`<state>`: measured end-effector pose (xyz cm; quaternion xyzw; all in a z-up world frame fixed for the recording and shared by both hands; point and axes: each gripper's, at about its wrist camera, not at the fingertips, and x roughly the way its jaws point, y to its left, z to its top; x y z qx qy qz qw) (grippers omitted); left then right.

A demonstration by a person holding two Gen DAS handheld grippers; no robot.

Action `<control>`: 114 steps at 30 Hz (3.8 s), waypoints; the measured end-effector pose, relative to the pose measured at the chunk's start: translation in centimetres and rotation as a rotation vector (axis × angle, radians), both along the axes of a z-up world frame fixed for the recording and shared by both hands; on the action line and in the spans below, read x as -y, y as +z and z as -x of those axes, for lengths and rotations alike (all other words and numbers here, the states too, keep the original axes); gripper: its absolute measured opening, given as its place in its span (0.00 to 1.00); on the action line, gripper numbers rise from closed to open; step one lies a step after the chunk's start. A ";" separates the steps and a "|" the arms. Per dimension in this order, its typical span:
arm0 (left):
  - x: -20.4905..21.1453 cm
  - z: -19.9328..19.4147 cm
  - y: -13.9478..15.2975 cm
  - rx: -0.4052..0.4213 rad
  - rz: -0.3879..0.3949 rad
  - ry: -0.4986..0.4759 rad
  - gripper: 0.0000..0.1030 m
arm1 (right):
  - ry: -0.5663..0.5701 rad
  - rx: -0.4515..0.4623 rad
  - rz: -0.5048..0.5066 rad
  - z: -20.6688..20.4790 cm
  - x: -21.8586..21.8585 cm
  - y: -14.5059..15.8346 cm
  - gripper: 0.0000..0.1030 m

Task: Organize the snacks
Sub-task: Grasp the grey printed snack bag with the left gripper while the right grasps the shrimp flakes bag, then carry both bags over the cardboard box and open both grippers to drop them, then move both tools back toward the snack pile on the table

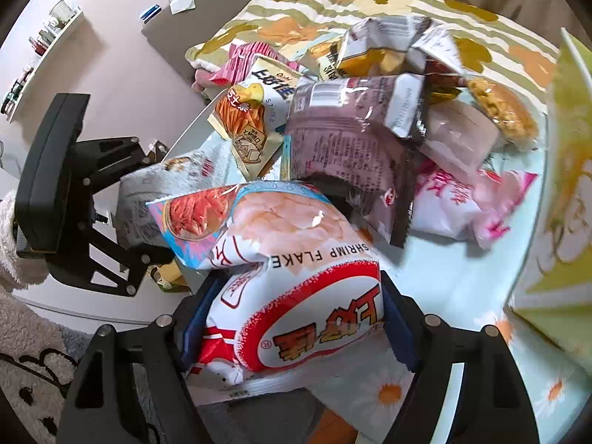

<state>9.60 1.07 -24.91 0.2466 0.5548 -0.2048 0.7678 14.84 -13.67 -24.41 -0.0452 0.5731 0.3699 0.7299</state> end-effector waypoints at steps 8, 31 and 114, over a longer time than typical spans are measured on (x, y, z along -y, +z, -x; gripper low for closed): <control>0.3 -0.1 3.8 0.071 0.065 0.030 0.61 | -0.061 0.062 0.002 3.0 2.3 2.8 0.73; 14.3 -13.1 15.3 0.284 0.234 -0.069 0.61 | -0.573 0.361 -0.021 -3.4 17.8 15.1 0.73; 8.1 -8.8 17.9 0.358 0.272 0.506 1.00 | -0.582 0.509 0.000 -1.6 14.7 16.9 1.00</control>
